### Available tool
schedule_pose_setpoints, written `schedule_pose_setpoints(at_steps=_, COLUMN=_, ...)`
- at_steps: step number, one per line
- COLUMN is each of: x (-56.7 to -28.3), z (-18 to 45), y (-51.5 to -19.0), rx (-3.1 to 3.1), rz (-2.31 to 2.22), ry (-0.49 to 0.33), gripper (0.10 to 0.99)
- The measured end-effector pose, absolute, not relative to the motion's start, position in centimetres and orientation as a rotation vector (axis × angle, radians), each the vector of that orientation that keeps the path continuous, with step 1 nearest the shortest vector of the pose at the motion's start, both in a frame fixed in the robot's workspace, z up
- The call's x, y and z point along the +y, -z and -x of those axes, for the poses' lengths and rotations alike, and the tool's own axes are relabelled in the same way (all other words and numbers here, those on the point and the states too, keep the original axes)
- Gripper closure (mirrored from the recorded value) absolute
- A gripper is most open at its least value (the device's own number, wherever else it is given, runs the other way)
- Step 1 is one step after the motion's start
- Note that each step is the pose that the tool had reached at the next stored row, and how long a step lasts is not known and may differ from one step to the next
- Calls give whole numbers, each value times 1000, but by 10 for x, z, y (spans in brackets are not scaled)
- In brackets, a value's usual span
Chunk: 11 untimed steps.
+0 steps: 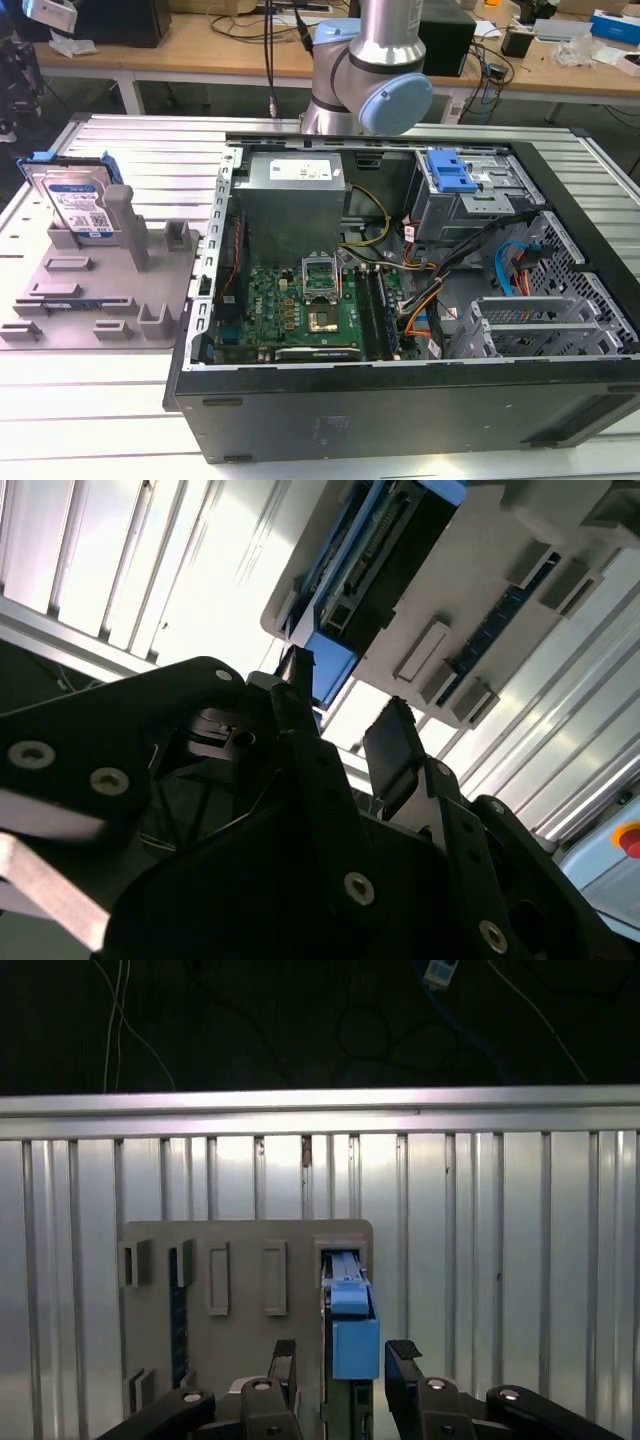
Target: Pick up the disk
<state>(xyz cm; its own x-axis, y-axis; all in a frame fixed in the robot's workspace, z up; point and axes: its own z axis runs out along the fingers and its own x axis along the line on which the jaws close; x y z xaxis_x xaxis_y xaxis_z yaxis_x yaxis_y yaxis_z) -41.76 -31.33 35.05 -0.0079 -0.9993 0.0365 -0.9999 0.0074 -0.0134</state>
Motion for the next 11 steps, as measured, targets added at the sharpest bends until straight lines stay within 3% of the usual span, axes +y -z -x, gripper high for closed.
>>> schedule_pose_setpoints(at_steps=11, x=-313, z=414, y=-342, rx=-2205, rz=-2214, ry=-55, gripper=604)
